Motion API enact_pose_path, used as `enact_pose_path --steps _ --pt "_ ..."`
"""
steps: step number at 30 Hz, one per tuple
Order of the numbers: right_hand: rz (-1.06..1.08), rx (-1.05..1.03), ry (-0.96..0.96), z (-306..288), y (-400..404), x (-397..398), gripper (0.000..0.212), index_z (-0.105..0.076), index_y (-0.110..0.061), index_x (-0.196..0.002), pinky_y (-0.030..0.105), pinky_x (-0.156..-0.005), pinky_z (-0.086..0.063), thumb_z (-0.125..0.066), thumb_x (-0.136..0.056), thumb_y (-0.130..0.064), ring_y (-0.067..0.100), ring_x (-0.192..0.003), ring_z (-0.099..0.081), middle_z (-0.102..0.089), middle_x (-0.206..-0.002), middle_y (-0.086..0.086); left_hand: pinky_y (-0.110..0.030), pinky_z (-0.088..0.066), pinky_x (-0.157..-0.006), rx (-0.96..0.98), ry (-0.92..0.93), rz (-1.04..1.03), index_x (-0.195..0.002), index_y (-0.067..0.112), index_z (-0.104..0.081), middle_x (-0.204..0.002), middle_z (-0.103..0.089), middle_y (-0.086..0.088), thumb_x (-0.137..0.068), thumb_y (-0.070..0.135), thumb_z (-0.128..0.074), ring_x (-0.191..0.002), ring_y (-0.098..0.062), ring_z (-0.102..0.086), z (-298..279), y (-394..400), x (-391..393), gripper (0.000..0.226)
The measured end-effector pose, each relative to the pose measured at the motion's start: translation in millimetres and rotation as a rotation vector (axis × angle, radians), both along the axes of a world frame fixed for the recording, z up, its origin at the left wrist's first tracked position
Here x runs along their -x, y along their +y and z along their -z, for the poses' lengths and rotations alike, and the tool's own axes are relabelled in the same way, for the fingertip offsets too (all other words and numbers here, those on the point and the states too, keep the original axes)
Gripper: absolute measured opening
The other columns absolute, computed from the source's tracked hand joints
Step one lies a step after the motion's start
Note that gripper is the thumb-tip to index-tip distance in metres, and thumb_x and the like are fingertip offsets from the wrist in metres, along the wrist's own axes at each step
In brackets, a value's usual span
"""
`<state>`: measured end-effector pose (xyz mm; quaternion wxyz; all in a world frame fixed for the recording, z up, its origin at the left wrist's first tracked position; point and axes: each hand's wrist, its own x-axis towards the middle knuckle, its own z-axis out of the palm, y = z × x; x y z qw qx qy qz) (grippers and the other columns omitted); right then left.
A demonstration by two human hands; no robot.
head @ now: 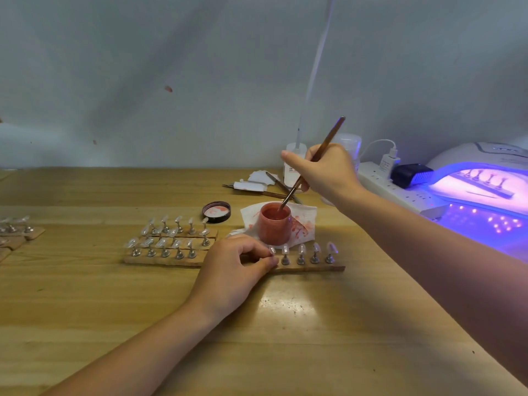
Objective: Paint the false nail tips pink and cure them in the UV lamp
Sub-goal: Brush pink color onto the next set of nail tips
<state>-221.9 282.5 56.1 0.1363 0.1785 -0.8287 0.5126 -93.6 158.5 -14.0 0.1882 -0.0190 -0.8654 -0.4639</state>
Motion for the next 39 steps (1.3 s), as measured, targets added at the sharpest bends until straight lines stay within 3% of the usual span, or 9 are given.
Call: enact_pose_path --steps 6,14,22,30,39 --pt "0.096 0.200 -0.275 6.1 8.1 1.1 0.040 -0.051 -0.013 -0.057 0.011 -0.033 -0.030 -0.056 -0.091 -0.034 0.000 -0.026 -0.040 -0.049 -0.049 0.000 -0.004 -0.039 -0.070 0.030 0.012 -0.003 -0.062 0.030 -0.065 -0.075 -0.065 0.014 -0.073 0.012 -0.075 -0.079 0.001 -0.058 0.8 0.2 -0.1 0.023" --pt "0.182 0.225 -0.381 11.9 9.9 0.9 0.046 -0.053 -0.012 -0.060 0.017 -0.038 -0.032 -0.059 -0.084 -0.050 0.004 -0.032 -0.039 -0.048 -0.046 -0.002 -0.003 -0.037 -0.068 0.038 0.031 -0.005 -0.060 0.034 -0.061 -0.073 -0.063 0.015 -0.072 0.012 -0.075 -0.080 0.003 -0.056 1.0 0.8 -0.1 0.029" --pt "0.163 0.258 -0.380 14.8 7.0 -0.2 0.043 -0.050 -0.009 -0.060 0.008 -0.028 -0.026 -0.061 -0.085 -0.044 0.001 -0.021 -0.036 -0.047 -0.050 0.000 -0.003 -0.038 -0.068 0.042 0.036 0.007 -0.060 0.028 -0.062 -0.074 -0.064 0.010 -0.073 0.010 -0.075 -0.080 0.002 -0.055 1.2 0.9 -1.1 0.025" --pt "0.228 0.242 -0.407 14.5 13.7 3.4 0.044 -0.052 -0.012 -0.060 0.014 -0.034 -0.030 -0.061 -0.084 -0.048 0.007 -0.036 -0.038 -0.048 -0.045 -0.002 -0.001 -0.036 -0.067 0.057 0.036 0.011 -0.061 0.029 -0.062 -0.074 -0.063 0.011 -0.073 0.012 -0.074 -0.081 0.004 -0.054 1.4 0.4 -1.7 0.024" --pt "0.196 0.319 -0.421 12.2 12.2 3.0 0.045 -0.050 -0.012 -0.056 0.011 -0.031 -0.026 -0.063 -0.083 -0.046 0.004 -0.024 -0.034 -0.043 -0.029 -0.008 -0.004 -0.037 -0.068 0.069 0.042 0.008 -0.060 0.029 -0.060 -0.074 -0.064 0.011 -0.073 0.013 -0.075 -0.081 0.002 -0.054 2.7 0.3 -1.3 0.026"
